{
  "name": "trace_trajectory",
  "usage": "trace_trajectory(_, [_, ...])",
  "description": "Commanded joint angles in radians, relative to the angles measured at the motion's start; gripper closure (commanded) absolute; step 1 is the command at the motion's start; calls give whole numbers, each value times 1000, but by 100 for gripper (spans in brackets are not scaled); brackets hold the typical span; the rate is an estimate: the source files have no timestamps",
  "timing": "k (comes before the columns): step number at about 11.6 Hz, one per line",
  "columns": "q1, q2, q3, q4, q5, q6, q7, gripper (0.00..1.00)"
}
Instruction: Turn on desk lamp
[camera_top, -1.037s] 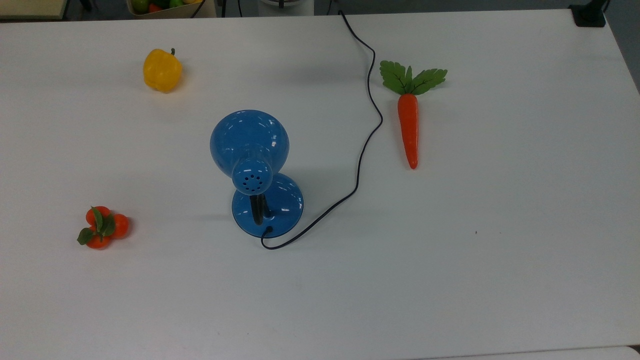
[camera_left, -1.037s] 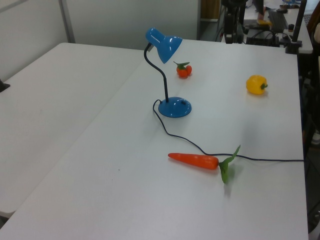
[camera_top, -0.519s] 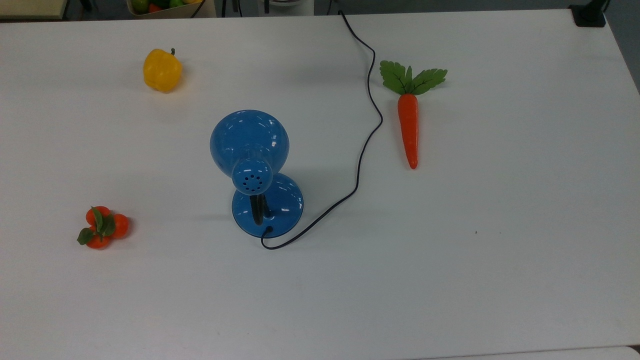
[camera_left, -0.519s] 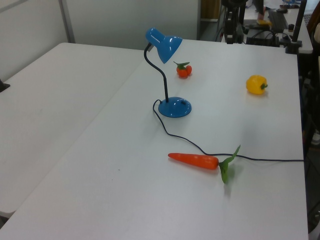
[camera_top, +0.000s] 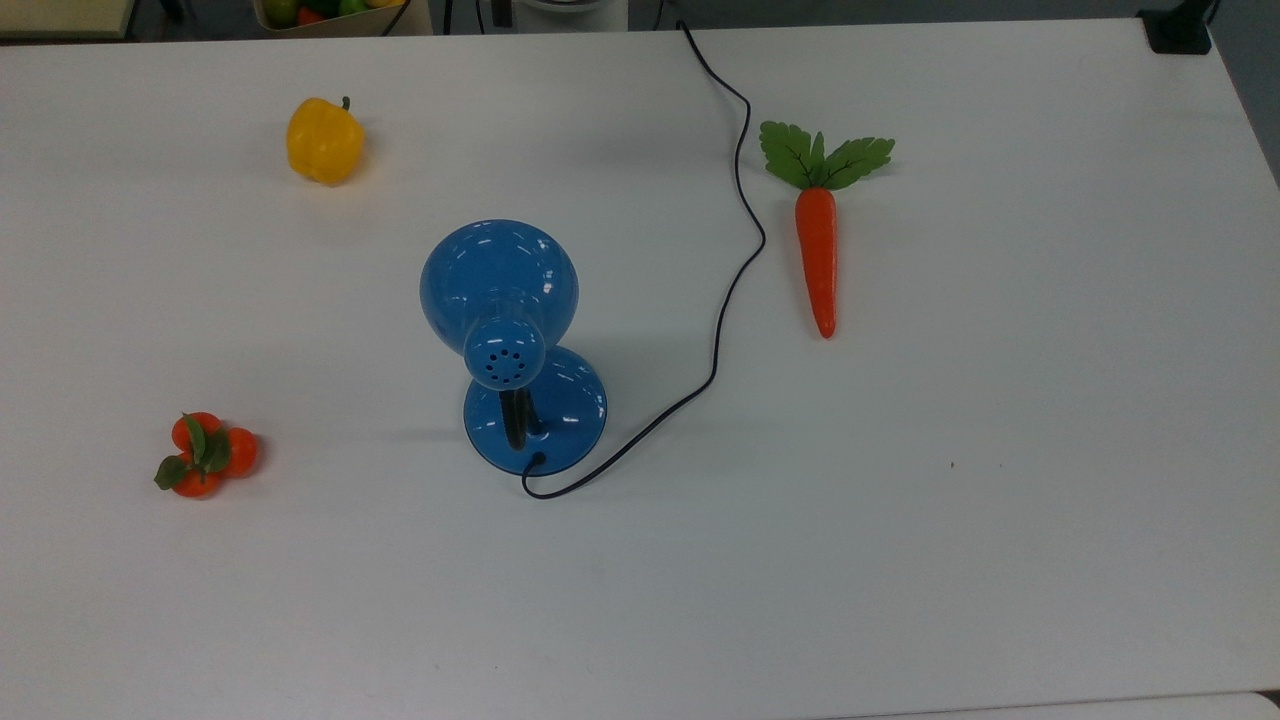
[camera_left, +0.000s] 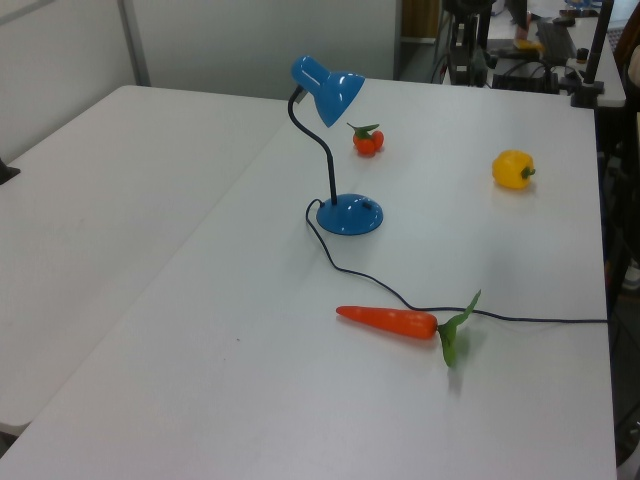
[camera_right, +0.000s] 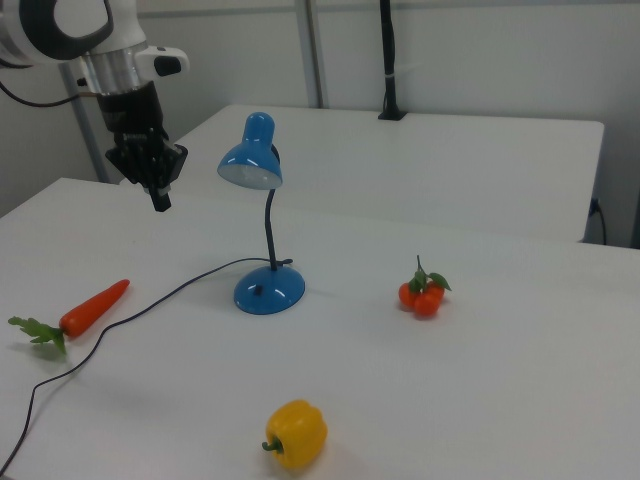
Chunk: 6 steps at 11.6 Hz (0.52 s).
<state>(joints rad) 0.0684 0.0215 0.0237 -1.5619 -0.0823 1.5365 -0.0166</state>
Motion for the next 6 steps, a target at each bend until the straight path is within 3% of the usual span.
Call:
trace_trajectory(1, [1, -8, -5, -33, 10, 7, -17, 100])
trace_trajectory(6, [-1, 5, -10, -145, 10, 135, -17, 100])
